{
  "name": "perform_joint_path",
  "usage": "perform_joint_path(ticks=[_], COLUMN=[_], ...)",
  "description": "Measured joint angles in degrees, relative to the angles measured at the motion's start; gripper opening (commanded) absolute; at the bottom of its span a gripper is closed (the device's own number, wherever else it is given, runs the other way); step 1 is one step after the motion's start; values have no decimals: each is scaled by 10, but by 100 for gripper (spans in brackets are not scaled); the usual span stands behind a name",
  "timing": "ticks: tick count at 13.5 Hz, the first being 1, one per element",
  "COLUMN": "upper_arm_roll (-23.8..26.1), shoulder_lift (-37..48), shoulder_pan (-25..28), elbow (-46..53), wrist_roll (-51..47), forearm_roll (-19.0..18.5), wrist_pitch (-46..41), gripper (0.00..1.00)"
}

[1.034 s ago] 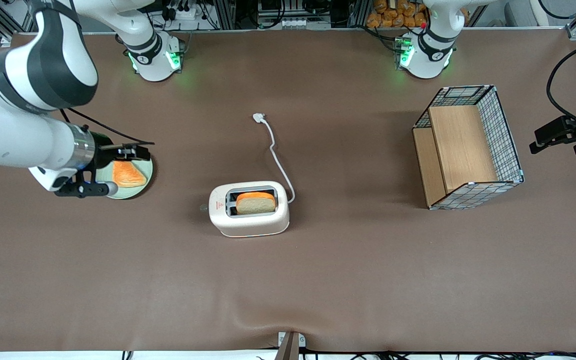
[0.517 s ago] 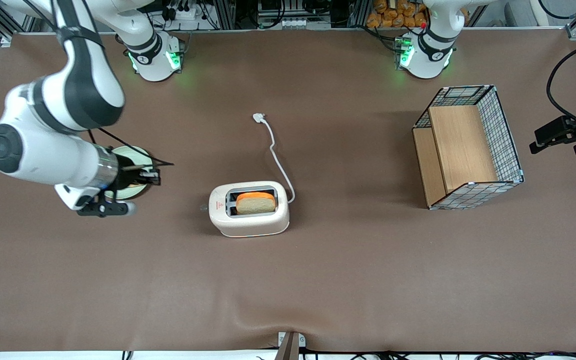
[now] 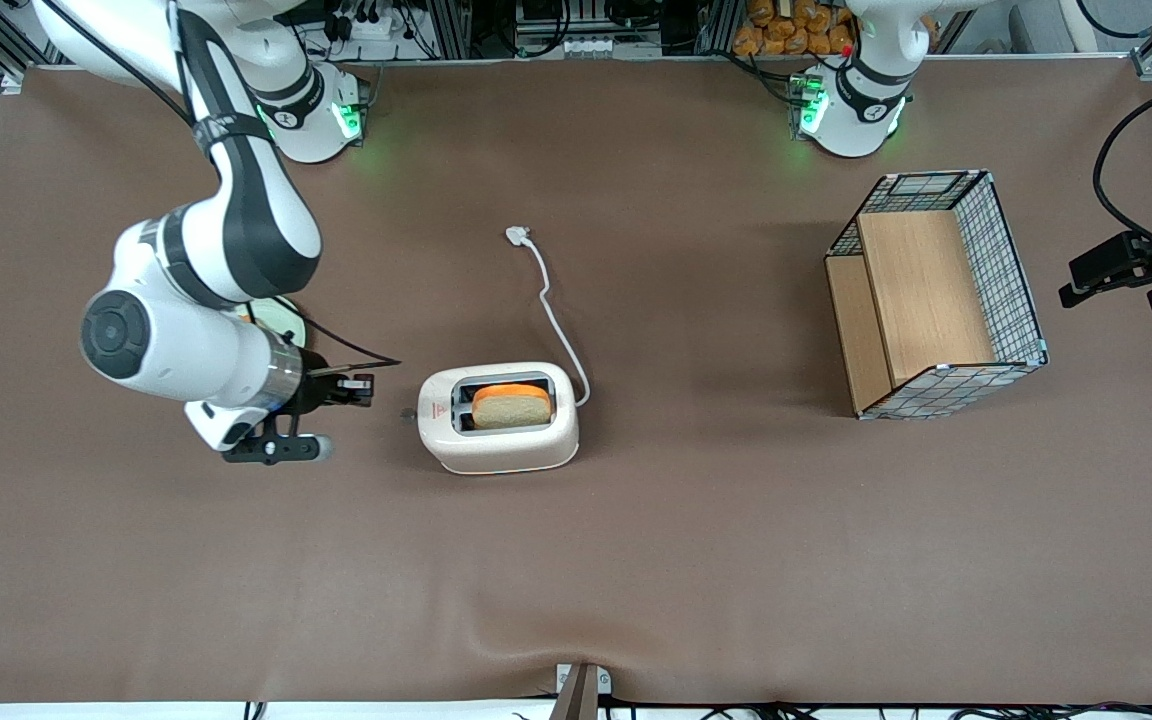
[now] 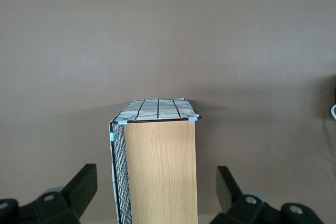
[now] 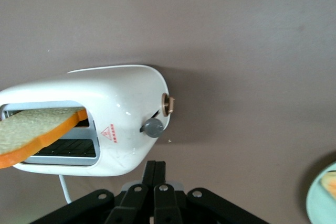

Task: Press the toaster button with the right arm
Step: 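Press the toaster lever down with the right gripper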

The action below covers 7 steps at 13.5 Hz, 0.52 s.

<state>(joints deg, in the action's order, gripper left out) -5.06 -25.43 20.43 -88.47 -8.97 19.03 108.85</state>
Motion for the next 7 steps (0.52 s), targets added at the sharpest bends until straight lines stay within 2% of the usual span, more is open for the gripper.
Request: perform_joint_path(ticks=[4, 7], upper_arm_roll=[-1, 0], shoulder_lift=[-21, -37], shoulder_pan=[2, 3], elbow=[0, 0], wrist_roll=[0, 0], forearm_roll=[7, 26], wrist_pitch=[6, 12], gripper=[0, 0])
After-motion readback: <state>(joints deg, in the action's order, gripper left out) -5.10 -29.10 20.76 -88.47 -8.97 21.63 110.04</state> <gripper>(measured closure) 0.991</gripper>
